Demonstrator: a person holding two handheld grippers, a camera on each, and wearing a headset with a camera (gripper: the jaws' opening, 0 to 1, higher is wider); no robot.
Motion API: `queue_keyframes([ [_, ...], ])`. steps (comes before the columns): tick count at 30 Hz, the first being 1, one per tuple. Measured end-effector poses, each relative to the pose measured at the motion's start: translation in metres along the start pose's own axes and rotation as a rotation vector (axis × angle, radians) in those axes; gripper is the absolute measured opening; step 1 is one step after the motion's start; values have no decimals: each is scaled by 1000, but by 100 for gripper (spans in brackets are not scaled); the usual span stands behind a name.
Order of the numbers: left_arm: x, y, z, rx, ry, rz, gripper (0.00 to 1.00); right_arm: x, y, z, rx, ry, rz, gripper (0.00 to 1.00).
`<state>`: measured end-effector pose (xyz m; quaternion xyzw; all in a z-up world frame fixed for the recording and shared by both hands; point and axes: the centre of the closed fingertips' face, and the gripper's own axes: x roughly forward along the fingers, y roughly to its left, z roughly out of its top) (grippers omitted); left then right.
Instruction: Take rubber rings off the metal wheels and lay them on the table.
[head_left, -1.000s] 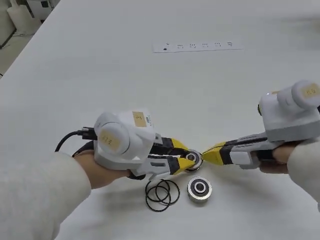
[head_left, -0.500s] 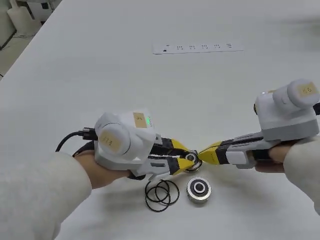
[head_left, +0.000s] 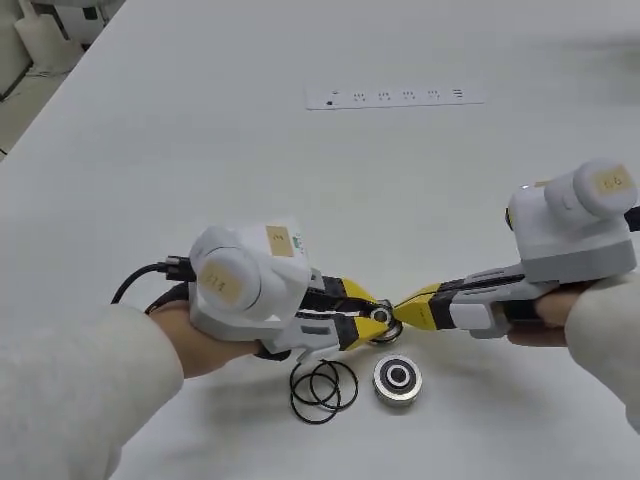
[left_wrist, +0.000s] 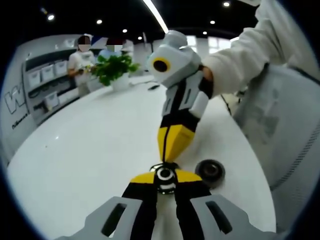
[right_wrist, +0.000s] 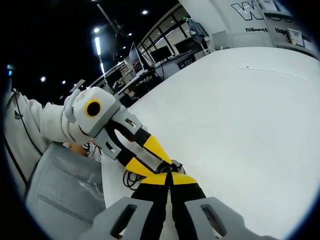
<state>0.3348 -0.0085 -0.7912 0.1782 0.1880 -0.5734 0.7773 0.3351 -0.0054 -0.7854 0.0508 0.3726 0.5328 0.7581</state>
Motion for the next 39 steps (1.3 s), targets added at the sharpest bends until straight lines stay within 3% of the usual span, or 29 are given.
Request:
queue_keyframes([
  [24,-4,-1,0,21,14,48,14,0,2,3,-23,-13,-10,0],
  [30,-17,-9,2,-19,16,21,29,0,2,5,-25,-16,-17,0],
  [39,-42,-13,17,-41,-27,41,42,-2,6,10,-24,-28,-20,0],
])
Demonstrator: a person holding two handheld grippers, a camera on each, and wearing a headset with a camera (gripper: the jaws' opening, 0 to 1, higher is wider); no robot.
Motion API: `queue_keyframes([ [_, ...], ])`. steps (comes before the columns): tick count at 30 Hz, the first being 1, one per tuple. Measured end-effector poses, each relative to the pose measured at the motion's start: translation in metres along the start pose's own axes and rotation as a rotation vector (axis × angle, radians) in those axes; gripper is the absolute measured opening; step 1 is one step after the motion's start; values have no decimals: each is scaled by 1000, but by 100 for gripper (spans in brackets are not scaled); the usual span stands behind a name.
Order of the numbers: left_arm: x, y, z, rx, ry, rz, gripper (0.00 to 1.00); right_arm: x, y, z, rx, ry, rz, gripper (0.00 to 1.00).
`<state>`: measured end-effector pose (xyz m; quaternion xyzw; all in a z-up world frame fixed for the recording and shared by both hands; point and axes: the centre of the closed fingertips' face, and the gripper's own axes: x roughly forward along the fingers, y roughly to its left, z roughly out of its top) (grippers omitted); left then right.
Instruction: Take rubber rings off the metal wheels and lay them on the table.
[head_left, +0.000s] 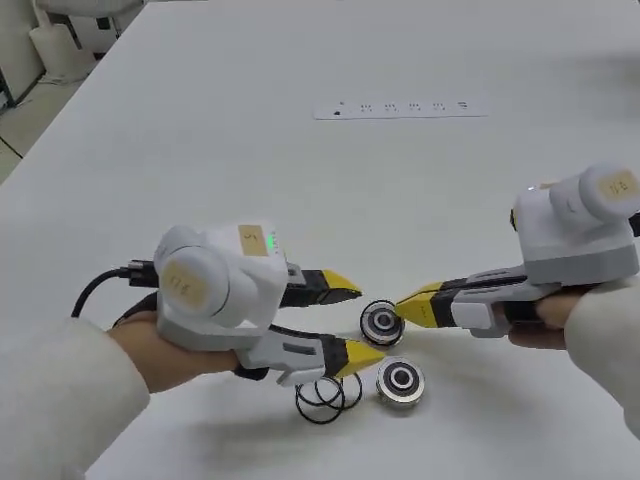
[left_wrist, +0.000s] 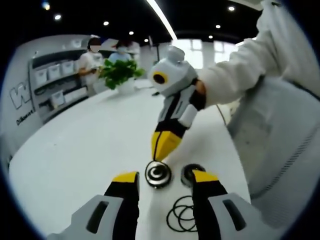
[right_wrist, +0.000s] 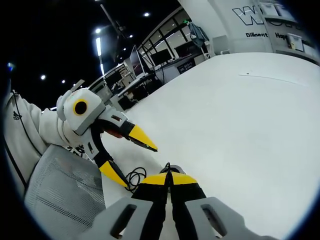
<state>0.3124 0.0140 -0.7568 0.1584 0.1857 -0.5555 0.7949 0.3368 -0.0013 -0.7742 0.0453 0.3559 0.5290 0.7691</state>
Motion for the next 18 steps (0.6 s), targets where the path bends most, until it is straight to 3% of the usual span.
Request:
queue_keyframes([
  [11,-44,-6,11,-26,-43,49,57,-3,12,13,-15,-23,7,0],
  [18,-72,-11,6,-28,-41,92,66,-1,27,15,-27,-16,26,0],
])
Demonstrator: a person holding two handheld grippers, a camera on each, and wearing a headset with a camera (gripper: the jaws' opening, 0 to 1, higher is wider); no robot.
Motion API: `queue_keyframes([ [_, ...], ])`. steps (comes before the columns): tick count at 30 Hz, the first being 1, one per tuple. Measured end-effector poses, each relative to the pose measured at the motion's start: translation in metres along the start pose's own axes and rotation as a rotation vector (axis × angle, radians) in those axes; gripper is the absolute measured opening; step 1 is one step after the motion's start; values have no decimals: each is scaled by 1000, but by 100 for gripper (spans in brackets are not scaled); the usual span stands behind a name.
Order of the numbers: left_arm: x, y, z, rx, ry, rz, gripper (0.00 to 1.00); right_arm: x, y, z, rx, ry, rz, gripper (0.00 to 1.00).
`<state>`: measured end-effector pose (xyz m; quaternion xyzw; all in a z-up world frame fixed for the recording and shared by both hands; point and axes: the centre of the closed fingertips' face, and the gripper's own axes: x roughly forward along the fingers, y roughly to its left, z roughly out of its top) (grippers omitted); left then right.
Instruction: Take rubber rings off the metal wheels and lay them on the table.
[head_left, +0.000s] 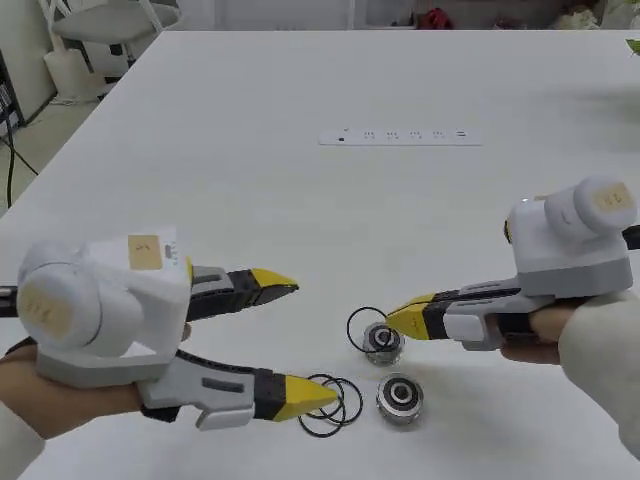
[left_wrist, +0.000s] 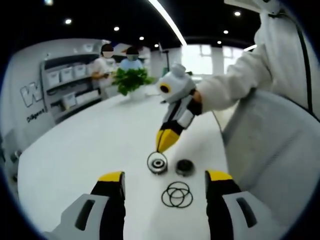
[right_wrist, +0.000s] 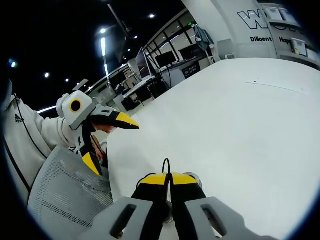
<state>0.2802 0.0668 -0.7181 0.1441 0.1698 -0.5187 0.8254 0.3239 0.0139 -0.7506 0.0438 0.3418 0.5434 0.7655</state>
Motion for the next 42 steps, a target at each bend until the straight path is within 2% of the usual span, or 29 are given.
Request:
queue_keyframes([
  [7,-26,-5,-11,-28,12,38,74,7,18,1,-16,13,30,0],
  [12,-39,-9,-13,-45,6,67,77,13,26,0,-19,24,55,0],
  [19,-54,-15,-21,-63,13,92,82,24,43,-7,-19,46,81,0],
  [30,-63,-21,-30,-107,-6,110,89,38,54,-15,-14,79,105,0],
  [35,-63,-23,-36,-117,8,112,90,42,57,-21,-14,99,106,0],
  [42,-66,-21,-36,-129,1,125,90,50,60,-34,-15,143,100,0],
])
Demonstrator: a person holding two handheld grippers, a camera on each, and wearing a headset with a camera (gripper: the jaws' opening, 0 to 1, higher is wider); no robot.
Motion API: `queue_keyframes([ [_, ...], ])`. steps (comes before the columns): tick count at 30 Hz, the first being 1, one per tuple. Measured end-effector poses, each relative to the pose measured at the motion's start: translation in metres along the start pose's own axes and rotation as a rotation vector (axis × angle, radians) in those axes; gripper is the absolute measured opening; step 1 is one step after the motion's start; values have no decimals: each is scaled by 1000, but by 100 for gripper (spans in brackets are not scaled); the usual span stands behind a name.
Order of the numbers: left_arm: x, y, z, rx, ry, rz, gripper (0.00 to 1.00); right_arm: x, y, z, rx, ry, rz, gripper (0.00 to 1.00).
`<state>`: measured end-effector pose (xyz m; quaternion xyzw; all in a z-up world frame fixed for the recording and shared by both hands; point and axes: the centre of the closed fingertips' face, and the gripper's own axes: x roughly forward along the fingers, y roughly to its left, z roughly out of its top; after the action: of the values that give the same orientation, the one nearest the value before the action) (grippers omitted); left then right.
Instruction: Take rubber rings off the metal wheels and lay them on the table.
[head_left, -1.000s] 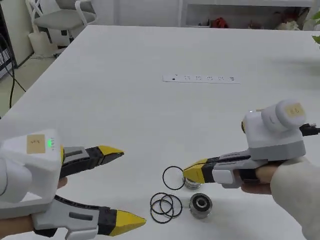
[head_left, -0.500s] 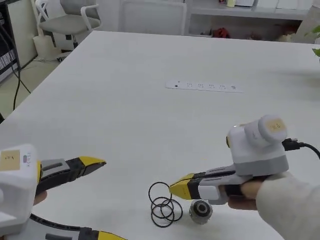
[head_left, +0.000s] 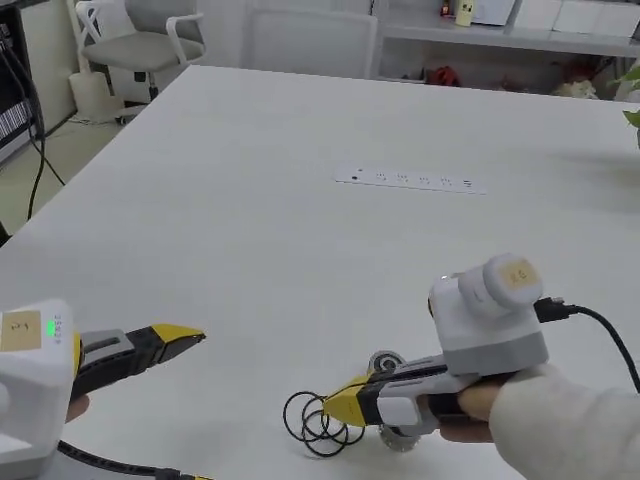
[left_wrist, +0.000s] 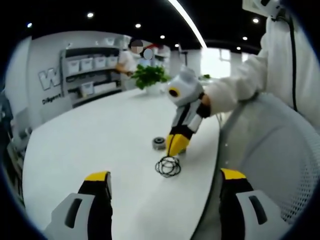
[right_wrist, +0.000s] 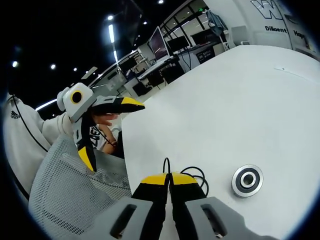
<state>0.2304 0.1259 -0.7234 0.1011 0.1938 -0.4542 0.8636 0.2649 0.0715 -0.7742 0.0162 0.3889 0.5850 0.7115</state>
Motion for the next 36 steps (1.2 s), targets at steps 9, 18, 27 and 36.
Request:
queue_keyframes([
  [9,0,0,-6,-13,12,-4,89,2,-12,-6,17,17,-54,0],
  [18,2,0,-7,-15,18,-10,88,2,-17,-10,-1,30,-80,0],
  [27,2,1,-7,-16,19,-6,88,0,-22,-11,3,28,-102,3],
  [36,1,1,-7,-17,18,-2,88,-8,-23,-8,-6,21,-111,4],
])
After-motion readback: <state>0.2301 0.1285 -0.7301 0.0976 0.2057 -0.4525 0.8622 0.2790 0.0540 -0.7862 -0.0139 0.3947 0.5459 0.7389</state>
